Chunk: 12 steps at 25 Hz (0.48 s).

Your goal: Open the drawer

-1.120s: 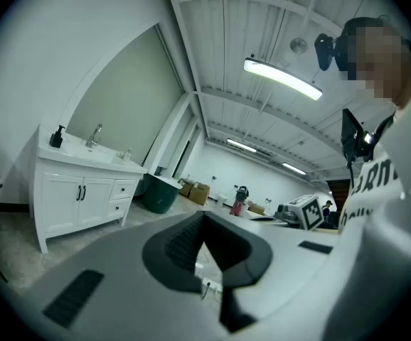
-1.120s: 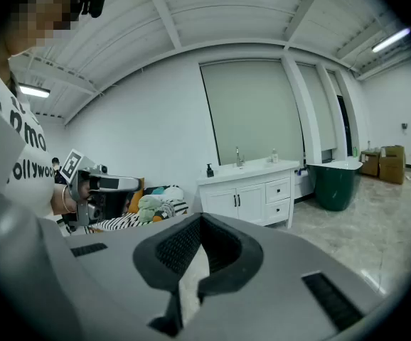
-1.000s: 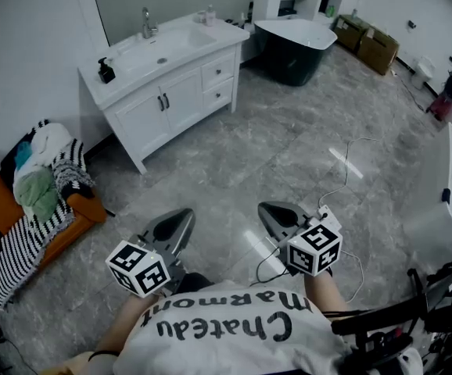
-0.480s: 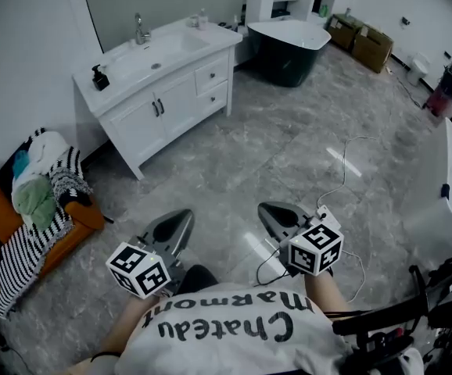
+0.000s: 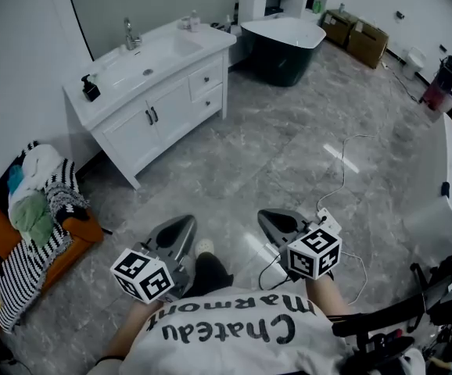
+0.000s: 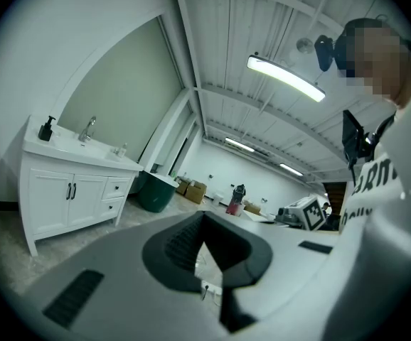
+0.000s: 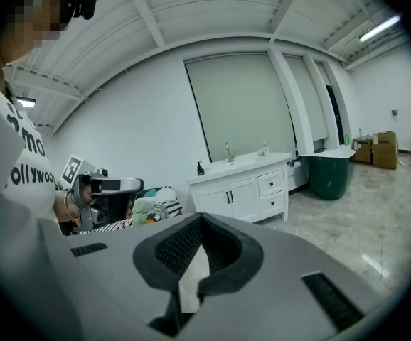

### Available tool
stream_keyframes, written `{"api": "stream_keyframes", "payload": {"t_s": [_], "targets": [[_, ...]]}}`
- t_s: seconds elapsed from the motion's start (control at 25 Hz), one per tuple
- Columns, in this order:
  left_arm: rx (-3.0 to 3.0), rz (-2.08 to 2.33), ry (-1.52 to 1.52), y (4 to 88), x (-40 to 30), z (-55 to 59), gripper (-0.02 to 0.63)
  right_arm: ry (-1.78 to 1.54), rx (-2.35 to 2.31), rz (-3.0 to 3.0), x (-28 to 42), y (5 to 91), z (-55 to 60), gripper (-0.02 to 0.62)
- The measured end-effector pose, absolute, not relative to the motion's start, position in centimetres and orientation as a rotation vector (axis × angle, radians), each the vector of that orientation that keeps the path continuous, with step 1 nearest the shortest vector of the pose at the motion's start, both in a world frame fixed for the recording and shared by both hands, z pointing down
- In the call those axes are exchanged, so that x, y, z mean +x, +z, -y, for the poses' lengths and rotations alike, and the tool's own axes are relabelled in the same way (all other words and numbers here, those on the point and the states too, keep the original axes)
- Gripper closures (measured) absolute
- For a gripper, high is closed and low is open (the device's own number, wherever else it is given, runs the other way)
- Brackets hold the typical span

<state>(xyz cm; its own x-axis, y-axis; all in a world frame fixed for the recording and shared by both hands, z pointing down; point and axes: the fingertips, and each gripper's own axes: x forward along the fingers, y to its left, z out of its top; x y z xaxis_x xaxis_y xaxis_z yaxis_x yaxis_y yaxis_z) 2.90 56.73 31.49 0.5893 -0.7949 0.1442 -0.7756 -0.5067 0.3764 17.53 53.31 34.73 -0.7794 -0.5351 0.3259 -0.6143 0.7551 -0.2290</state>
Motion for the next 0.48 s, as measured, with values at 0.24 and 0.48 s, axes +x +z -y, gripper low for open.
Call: {"api": "stream_keyframes", "payload": {"t_s": [0.24,0.48], "targets": [[2.421,1.224,-0.085,31.3,2.1,-50.1,0.598,0.493,0.938,2.687,16.7,34.2,-47.7,0.584],[2.454,1.198,-0.117,29.9,-0.5,-42.4,0.598,0.496,0.999,2.708,14.3,32.7,-40.3,0.584]]}}
